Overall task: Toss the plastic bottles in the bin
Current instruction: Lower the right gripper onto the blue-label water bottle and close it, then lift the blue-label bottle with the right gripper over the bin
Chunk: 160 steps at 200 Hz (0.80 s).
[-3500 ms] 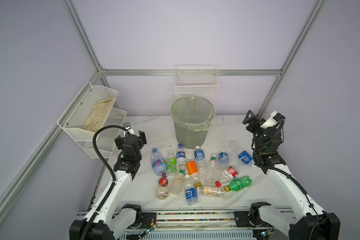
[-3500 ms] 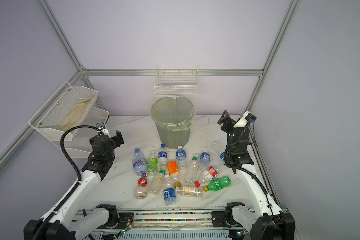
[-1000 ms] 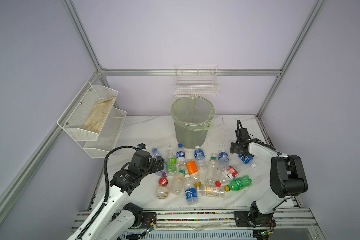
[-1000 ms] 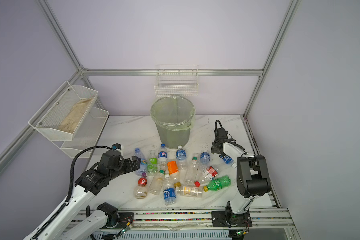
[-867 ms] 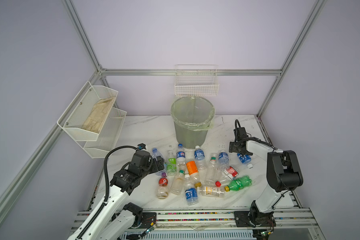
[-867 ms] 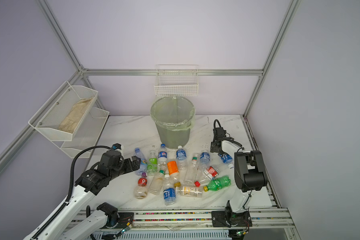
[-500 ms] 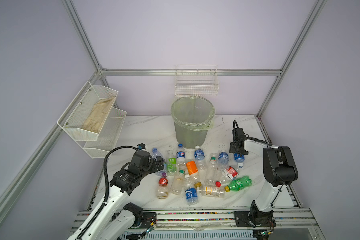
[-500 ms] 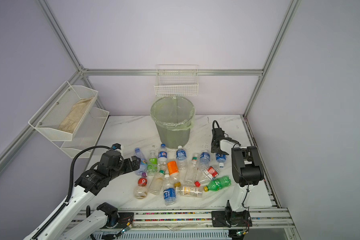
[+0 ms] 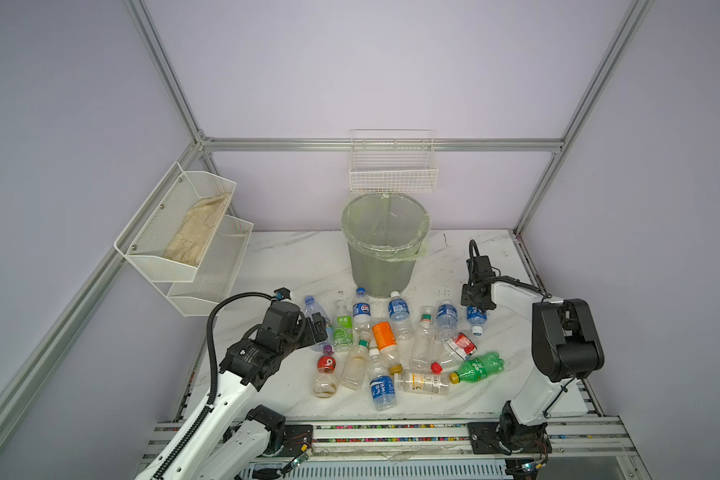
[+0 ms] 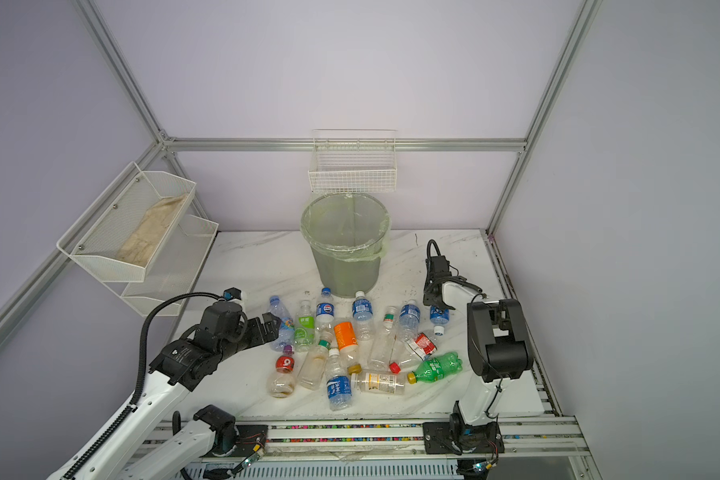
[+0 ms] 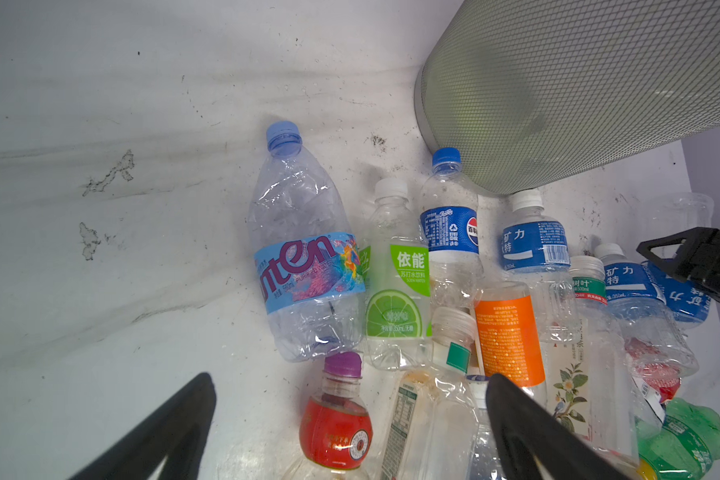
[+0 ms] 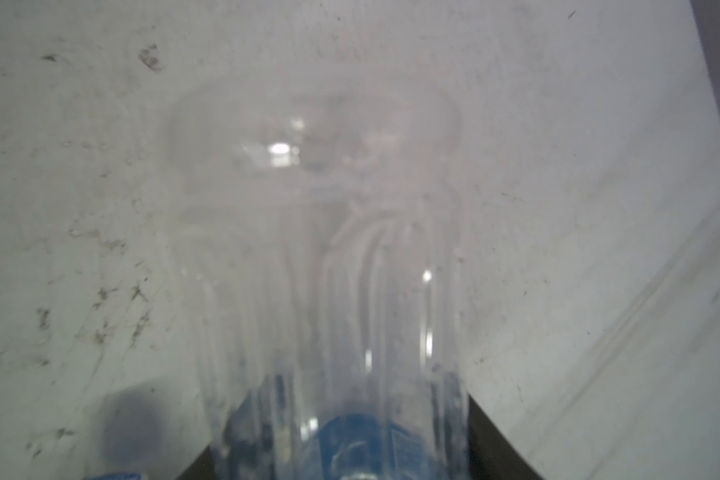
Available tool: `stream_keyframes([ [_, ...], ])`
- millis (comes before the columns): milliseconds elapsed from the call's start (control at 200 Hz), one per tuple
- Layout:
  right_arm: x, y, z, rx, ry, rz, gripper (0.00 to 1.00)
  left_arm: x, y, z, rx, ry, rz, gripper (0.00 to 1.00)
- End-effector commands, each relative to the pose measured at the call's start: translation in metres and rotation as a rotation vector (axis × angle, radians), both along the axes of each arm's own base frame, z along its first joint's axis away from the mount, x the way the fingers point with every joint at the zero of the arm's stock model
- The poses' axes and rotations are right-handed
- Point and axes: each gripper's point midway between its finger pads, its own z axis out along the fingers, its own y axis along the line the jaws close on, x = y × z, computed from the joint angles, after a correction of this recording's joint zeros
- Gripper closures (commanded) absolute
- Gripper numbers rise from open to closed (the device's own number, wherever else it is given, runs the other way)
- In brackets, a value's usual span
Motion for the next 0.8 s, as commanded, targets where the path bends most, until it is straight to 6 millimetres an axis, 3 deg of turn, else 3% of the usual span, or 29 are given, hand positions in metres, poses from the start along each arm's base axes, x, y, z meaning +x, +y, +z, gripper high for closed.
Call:
stream_keyframes([
  [0, 0.002, 0.011, 0.052, 0.077, -0.128, 0.019, 1.0, 0.0, 0.002, 0.006, 0.006, -0.034, -0.004, 0.0],
  [160, -0.001, 0.038, 0.132, 0.235, -0.319, 0.112, 1.0, -0.001, 0.002, 0.013, -0.006, -0.07, -0.009, 0.0],
  [265, -0.013, 0.058, 0.208, 0.373, -0.525, 0.191, 1.0, -0.003, 0.0, 0.022, -0.026, -0.108, -0.022, 0.0],
  [530, -0.083, 0.093, 0.39, 0.646, -1.016, 0.445, 1.0, -0.013, -0.003, 0.047, -0.086, -0.222, -0.06, 0.0],
  [665, -0.114, 0.102, 0.447, 0.767, -1.158, 0.542, 1.0, -0.018, -0.003, 0.057, -0.118, -0.274, -0.07, 0.0],
  [795, -0.125, 0.107, 0.469, 0.819, -1.191, 0.578, 1.0, -0.021, -0.003, 0.063, -0.135, -0.3, -0.07, 0.0],
])
